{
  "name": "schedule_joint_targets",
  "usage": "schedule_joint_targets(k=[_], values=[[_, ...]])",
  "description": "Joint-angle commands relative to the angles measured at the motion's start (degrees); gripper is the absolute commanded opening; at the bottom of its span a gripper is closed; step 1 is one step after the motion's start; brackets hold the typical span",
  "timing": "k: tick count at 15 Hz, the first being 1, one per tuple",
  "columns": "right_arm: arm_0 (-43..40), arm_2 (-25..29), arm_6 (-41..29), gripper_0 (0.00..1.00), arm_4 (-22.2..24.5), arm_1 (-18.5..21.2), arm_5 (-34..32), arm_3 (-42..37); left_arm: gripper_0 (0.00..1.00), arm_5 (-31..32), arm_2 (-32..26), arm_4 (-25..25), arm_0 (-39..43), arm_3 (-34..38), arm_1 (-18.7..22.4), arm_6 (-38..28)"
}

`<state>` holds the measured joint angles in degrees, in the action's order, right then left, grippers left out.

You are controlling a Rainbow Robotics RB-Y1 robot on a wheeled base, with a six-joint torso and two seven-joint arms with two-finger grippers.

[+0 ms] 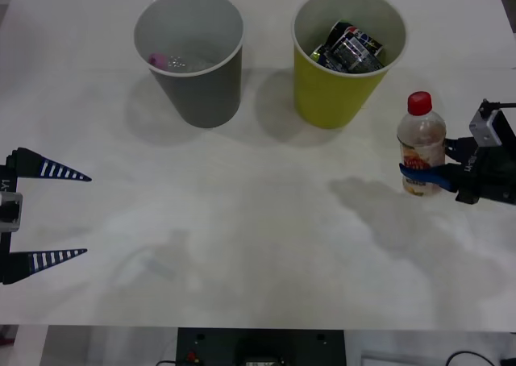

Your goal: Put the can into the green bin and the plastic bottle into the gray bin

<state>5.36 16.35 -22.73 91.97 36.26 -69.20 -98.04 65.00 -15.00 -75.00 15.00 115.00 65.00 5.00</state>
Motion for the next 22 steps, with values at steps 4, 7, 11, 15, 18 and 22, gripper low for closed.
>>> schedule_joint_targets(k=[4,7,11,15,18,22], values=[[0.18,-0.09,-19.99,0.0,2.16,6.98,-3.84,-13.76,0.98,0.0,0.0,0.0,0.0,0.0,0.0,0.0],[1.76,-1.24,-30.71,0.0,2.16,12.26,-4.01,-20.44,0.98,0.0,0.0,0.0,0.0,0.0,0.0,0.0],[7.83,-5.45,-41.61,0.0,1.81,18.32,-4.01,-23.43,0.98,0.0,0.0,0.0,0.0,0.0,0.0,0.0],[18.28,-12.4,-51.81,0.0,2.51,23.77,-4.01,-23.43,0.98,0.0,0.0,0.0,0.0,0.0,0.0,0.0],[26.02,-17.23,-53.3,0.0,2.68,24.65,-4.1,-21.14,0.98,0.0,0.0,0.0,0.0,0.0,0.0,0.0],[41.14,-27.43,-53.3,0.0,2.77,24.21,-4.1,-13.32,0.98,0.0,0.0,0.0,0.0,0.0,0.0,0.0]])
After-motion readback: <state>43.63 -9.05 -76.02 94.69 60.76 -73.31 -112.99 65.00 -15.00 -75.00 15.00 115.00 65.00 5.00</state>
